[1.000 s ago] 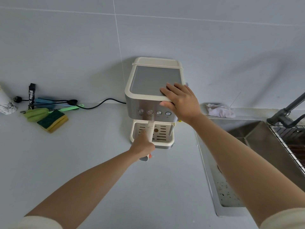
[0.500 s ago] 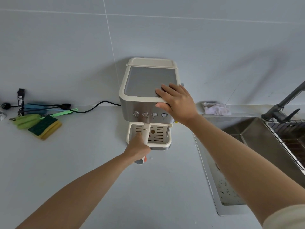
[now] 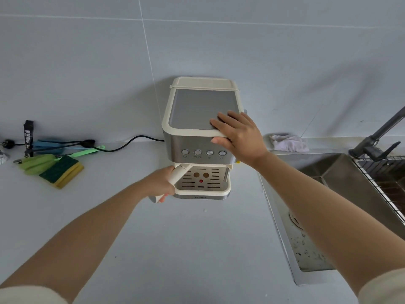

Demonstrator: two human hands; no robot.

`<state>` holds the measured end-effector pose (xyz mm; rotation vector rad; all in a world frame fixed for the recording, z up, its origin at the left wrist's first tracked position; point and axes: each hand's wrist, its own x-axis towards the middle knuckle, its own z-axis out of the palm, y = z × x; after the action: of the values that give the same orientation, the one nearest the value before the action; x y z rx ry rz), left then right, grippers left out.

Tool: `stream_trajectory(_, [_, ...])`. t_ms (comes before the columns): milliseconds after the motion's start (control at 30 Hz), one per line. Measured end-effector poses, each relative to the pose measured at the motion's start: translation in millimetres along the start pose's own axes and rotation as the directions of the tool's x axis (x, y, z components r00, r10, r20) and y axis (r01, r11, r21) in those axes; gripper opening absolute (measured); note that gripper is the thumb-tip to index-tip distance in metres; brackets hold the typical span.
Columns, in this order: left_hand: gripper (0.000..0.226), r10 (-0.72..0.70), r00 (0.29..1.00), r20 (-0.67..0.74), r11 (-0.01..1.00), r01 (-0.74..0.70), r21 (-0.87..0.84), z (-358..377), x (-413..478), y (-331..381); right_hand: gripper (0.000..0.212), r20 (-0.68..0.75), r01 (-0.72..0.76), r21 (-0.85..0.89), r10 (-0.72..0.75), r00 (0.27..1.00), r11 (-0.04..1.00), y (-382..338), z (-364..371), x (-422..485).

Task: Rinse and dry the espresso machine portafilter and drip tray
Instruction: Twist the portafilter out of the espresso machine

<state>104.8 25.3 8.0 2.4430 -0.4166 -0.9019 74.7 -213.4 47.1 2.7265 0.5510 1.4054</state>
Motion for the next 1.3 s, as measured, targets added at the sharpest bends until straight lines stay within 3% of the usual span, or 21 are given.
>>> stream_trajectory(200, [0.053, 0.035, 0.999, 0.029, 0.991, -0.038, 0.126, -25, 17, -11, 0.060, 0.028, -0.005, 0.032, 0.004, 1.000, 0.999, 2, 0, -1])
stream_trajectory(533, [0.057, 0.048, 0.997, 0.067, 0.988, -0.058, 0.142, -39, 43, -27, 0.060, 0.067, -0.022, 0.017, 0.021, 0.998, 1.000, 0, -1, -2])
stream_trajectory(767, [0.039, 0.000, 0.997, 0.071, 0.951, -0.022, 0.309, -44, 44, -50, 0.062, 0.062, -0.022, 0.018, 0.021, 0.998, 1.000, -4, -7, 3])
stream_trajectory(1133, [0.022, 0.004, 0.995, 0.098, 0.992, -0.016, 0.124, 5, 11, -92, 0.062, 0.117, -0.078, 0.013, 0.076, 0.990, 0.997, -13, -16, 7])
stream_trajectory(1300, [0.023, -0.015, 0.993, 0.119, 0.994, 0.001, 0.111, 36, -8, -91, 0.060, 0.252, -0.184, 0.020, 0.173, 0.952, 0.983, -18, -20, 7])
